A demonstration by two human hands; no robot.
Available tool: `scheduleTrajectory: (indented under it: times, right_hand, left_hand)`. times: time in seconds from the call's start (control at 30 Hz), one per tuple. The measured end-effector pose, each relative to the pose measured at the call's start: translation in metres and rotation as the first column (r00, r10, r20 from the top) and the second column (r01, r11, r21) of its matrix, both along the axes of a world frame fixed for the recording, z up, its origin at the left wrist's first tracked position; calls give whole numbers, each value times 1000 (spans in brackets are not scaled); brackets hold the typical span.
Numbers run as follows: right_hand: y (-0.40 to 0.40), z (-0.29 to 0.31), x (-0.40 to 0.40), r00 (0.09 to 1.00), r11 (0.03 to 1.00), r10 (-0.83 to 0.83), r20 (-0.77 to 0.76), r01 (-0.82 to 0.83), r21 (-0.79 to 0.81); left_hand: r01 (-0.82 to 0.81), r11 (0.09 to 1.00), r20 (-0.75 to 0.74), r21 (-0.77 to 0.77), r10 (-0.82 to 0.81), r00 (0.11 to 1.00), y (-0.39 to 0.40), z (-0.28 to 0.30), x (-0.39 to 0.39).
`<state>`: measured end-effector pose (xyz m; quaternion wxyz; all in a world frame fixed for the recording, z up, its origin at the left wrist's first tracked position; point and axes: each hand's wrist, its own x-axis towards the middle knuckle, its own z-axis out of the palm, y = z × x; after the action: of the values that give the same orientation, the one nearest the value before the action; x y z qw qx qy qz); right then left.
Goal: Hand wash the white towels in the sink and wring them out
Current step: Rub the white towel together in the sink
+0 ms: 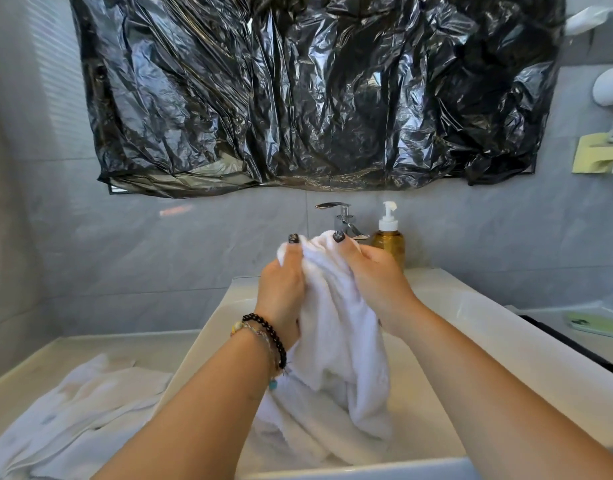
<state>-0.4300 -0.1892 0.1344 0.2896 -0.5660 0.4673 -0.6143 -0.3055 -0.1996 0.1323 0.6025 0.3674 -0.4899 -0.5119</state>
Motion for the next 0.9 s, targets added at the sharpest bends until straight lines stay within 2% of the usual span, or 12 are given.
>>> scheduleTrajectory:
  times: [0.1, 0.17, 0.23, 0.33, 0.4, 0.47, 0.53, 0.63, 0.73, 0.8, 0.9]
  right_hand:
    - [3, -5, -15, 963, 950, 267, 31, -269, 159]
    - [6, -7, -20, 935, 912, 355, 26, -352, 210]
    - [8, -8, -22, 944, 928, 325, -47, -309, 208]
    - [7, -9, -18, 970, 999, 51, -237, -48, 17]
    - [8, -9, -14, 962, 992, -94, -256, 69, -103]
    - [12, -8, -14, 967, 981, -140, -213, 106, -163]
    - [16, -8, -19, 982, 989, -89, -165, 67, -130]
    - [22, -12, -31, 968, 986, 159, -192, -144, 88]
    - [28, -19, -43, 903, 875, 395, -170, -315, 367]
    - [31, -21, -49, 890, 887, 383, -246, -279, 368]
    - [30, -18, -57, 956, 973, 174, -238, -128, 194]
  left_hand:
    - [-64, 998, -110, -11, 62, 992, -3, 4, 10]
    - [-72, 997, -122, -5, 71, 990, -4, 3, 15]
    - [-70, 997, -140, -15, 67, 988, -1, 3, 15]
    - [-49, 995, -103, -92, 39, 994, 0, 2, 14]
    - [27, 983, -13, -179, -30, 999, 1, -1, 14]
    - [74, 975, 61, -212, -63, 996, 0, -5, 14]
    - [12, 971, 102, -238, 12, 995, -1, -9, 12]
    - [-142, 958, 64, -250, 162, 985, 2, -5, 14]
    - [-296, 937, -68, -186, 288, 955, -6, 0, 27]
    - [-369, 922, -164, -116, 348, 923, -11, 3, 39]
    - [-341, 936, -140, -90, 327, 935, -12, 7, 48]
